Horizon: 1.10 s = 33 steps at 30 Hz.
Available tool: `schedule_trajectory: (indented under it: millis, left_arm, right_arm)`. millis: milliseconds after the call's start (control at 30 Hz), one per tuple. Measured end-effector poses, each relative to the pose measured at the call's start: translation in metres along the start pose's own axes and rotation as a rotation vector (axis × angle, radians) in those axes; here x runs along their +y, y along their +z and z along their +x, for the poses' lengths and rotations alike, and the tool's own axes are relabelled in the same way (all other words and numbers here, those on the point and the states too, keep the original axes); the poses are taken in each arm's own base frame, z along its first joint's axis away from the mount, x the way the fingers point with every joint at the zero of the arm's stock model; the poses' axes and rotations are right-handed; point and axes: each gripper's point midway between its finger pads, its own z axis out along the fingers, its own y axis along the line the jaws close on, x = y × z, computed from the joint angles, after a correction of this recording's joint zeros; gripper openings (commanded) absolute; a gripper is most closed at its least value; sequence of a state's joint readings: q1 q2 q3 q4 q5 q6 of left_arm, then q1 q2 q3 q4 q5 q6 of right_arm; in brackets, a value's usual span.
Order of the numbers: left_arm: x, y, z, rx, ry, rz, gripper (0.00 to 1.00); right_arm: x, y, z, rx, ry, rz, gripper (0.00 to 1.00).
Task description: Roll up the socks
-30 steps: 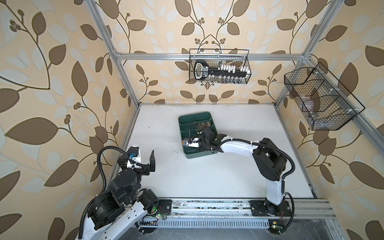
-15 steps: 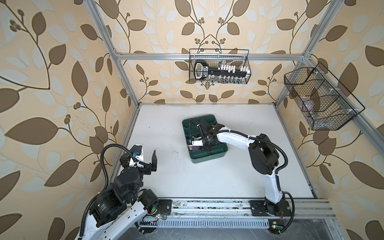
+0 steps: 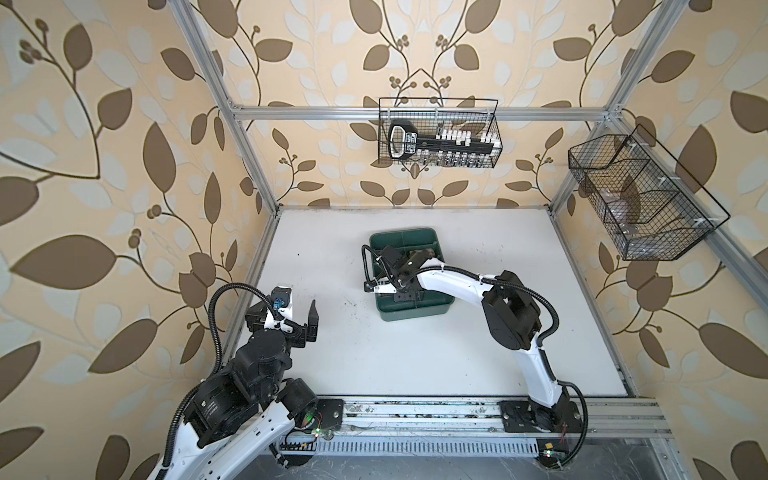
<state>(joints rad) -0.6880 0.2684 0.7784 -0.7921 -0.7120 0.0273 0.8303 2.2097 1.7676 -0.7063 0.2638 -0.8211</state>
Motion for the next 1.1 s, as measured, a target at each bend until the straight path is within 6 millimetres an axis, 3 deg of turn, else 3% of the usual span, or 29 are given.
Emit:
schedule_trajectory:
  millis: [67,167,367,500,633,733,800,900,1000,1100]
  left_arm:
    - [-0.002,0.002,0.001,0.019,0.017,-0.001,0.99]
    - [-0.005,0.006,-0.001,0.047,0.04,-0.003,0.99]
    - [-0.007,0.008,-0.005,0.067,0.059,-0.007,0.99]
    - [-0.005,0.006,-0.009,0.047,0.056,-0.006,0.99]
    - [-0.004,0.003,-0.017,0.014,0.029,0.003,0.99]
    - [-0.011,0.005,-0.024,0.009,0.002,0.027,0.99]
    - [-0.021,0.013,-0.029,0.019,-0.013,0.048,0.99]
    - [-0.045,0.034,-0.035,0.04,-0.011,0.077,0.99]
    - [-0.066,0.064,-0.033,0.058,-0.02,0.078,0.99]
    - [-0.06,0.1,-0.02,0.091,-0.106,0.016,0.99]
  right_arm:
    - [-0.003,-0.008,-0.001,-0.006,-0.01,0.016,0.55]
    - [-0.013,-0.029,-0.009,-0.049,-0.007,0.084,0.64]
    - [-0.016,-0.029,-0.004,-0.082,-0.012,0.14,0.65]
    - [-0.016,-0.045,-0.001,-0.118,-0.015,0.147,0.65]
    - [-0.029,-0.095,0.001,-0.252,0.052,0.213,0.66]
    - [-0.057,-0.159,0.014,-0.419,0.19,0.372,0.67]
    - [-0.075,-0.204,0.034,-0.532,0.311,0.509,0.68]
    - [-0.089,-0.245,0.077,-0.646,0.506,0.692,0.7]
    - [-0.091,-0.244,0.13,-0.656,0.7,0.804,0.71]
    - [-0.084,-0.222,0.2,-0.566,0.942,0.89,0.72]
